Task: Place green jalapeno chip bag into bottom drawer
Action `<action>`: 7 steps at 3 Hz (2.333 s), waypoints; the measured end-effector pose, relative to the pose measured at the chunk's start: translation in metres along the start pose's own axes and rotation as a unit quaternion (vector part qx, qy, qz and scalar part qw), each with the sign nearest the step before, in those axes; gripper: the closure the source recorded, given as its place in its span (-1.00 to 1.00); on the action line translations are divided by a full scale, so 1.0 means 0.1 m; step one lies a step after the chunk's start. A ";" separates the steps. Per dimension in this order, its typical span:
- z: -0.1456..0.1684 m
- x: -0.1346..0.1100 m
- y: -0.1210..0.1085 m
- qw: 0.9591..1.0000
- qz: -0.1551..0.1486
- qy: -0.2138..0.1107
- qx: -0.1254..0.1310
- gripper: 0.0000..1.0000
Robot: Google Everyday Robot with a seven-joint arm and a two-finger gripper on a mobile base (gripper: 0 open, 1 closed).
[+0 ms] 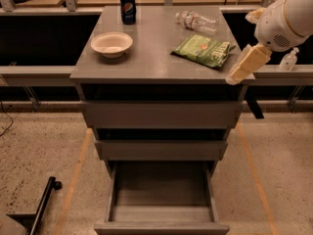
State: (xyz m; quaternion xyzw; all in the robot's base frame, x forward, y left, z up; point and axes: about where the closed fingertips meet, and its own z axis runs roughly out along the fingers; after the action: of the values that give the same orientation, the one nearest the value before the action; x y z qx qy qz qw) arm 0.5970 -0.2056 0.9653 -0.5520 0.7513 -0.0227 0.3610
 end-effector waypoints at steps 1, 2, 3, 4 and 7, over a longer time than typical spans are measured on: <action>0.26 0.07 -0.33 1.000 0.003 0.013 0.013 -1.00; 0.30 0.08 -0.38 1.000 0.002 0.015 0.015 -1.00; 0.39 0.12 -0.40 0.999 0.033 0.017 0.024 -1.00; 0.63 0.08 -0.58 0.997 0.066 -0.002 0.038 -1.00; 1.59 0.23 -1.00 0.988 0.152 -0.029 0.023 -1.00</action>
Offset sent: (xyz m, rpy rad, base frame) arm 0.0360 -0.0085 -0.0075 -0.0182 -0.0084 -0.0260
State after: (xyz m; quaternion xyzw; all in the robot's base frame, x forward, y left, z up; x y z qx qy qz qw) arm 0.7657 -0.2062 0.8788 -0.4232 0.8152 0.0316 0.3942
